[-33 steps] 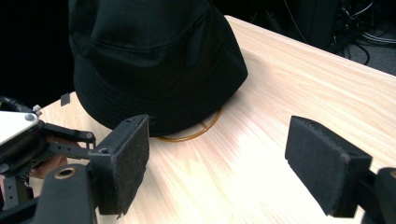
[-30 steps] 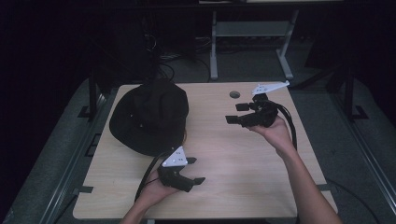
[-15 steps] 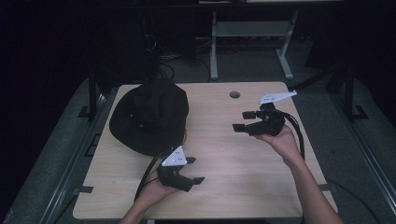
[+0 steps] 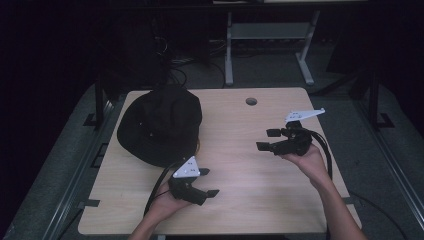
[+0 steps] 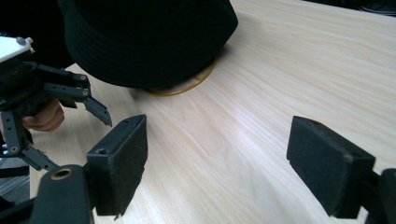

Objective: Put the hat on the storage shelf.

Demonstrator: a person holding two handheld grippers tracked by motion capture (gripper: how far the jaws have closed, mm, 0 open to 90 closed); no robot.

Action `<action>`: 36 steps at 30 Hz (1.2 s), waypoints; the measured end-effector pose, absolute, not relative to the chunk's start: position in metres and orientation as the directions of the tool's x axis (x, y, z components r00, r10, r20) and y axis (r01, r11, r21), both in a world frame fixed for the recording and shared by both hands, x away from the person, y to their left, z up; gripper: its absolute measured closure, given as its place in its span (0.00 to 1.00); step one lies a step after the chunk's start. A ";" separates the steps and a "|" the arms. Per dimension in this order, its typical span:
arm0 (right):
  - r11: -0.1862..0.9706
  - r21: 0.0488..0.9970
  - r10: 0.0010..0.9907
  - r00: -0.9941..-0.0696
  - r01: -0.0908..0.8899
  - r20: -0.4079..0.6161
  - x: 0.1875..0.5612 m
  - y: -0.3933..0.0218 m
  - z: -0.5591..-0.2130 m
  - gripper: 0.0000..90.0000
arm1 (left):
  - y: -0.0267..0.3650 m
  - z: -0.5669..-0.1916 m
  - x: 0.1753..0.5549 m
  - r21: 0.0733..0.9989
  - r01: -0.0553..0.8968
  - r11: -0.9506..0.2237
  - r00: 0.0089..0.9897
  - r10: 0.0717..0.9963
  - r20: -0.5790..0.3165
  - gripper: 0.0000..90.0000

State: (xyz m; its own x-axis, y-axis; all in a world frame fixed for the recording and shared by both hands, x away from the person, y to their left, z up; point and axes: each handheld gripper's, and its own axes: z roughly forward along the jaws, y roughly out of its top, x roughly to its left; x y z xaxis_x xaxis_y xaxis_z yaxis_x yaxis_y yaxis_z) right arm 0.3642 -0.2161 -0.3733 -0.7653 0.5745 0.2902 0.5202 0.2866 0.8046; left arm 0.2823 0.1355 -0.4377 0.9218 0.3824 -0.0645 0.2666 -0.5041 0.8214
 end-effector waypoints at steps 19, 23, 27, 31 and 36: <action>0.268 0.786 0.599 -0.736 0.557 0.317 0.342 -0.242 -0.408 0.22 | 0.135 -0.440 0.283 0.810 0.280 -0.515 0.919 0.388 -0.071 0.25; 0.263 0.789 0.602 -0.733 0.555 0.315 0.337 -0.247 -0.410 0.22 | 0.135 -0.440 0.283 0.810 0.281 -0.514 0.918 0.390 -0.071 0.25; 0.263 0.785 0.608 -0.728 0.561 0.317 0.330 -0.253 -0.414 0.22 | 0.135 -0.440 0.283 0.810 0.280 -0.515 0.919 0.388 -0.071 0.25; 0.256 0.784 0.615 -0.721 0.566 0.320 0.323 -0.258 -0.419 0.22 | 0.135 -0.441 0.283 0.809 0.284 -0.515 0.917 0.393 -0.071 0.25; 0.251 0.777 0.624 -0.710 0.578 0.326 0.313 -0.266 -0.427 0.22 | 0.135 -0.441 0.283 0.808 0.283 -0.516 0.917 0.392 -0.071 0.25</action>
State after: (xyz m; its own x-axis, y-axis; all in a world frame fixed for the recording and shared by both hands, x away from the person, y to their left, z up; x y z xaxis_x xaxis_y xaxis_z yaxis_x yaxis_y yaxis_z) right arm 0.3135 -0.2662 -0.4275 -0.7099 0.6240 0.3264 0.5777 0.2508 0.7768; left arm 0.2829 0.1351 -0.4406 0.9173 0.3918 -0.0713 0.2833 -0.5161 0.8083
